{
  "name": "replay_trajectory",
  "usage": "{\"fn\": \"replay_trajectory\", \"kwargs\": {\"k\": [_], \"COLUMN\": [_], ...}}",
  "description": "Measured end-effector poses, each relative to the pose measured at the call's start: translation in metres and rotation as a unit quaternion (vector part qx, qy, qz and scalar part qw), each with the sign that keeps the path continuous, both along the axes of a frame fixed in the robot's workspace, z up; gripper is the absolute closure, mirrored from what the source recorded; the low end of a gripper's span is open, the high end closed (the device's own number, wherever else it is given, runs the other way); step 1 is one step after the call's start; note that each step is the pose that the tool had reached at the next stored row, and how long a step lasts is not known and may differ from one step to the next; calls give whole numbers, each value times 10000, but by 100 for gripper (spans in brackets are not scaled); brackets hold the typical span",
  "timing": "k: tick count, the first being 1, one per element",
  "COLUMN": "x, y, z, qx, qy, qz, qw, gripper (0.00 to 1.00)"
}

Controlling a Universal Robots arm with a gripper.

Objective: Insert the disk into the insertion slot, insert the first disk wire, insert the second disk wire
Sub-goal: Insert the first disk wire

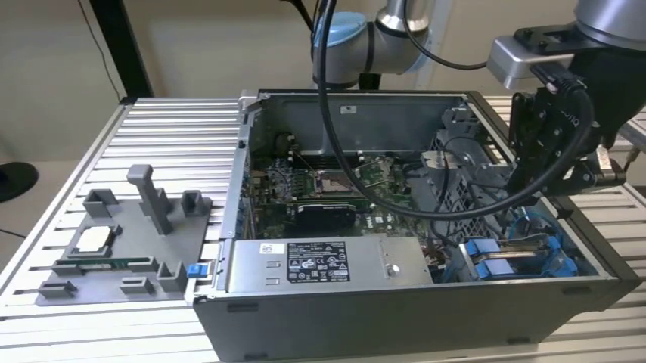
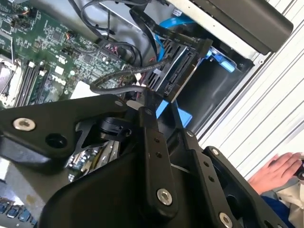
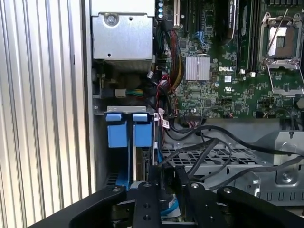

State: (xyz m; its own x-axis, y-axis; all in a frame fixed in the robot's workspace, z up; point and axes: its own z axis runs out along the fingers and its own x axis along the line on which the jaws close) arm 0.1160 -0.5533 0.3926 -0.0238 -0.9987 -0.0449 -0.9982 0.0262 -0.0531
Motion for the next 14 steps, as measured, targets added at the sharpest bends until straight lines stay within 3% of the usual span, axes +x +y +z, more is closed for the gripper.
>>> {"fn": "replay_trajectory", "kwargs": {"k": [6, 10, 11, 14], "x": [0, 1, 0, 0], "y": [13, 17, 18, 19], "z": [-17, -25, -25, -26], "qx": [0, 0, 0, 0], "qy": [-88, -121, -124, -128], "qz": [0, 0, 0, 0], "qw": [10000, 9999, 9999, 9999], "gripper": [0, 0, 100, 100]}}
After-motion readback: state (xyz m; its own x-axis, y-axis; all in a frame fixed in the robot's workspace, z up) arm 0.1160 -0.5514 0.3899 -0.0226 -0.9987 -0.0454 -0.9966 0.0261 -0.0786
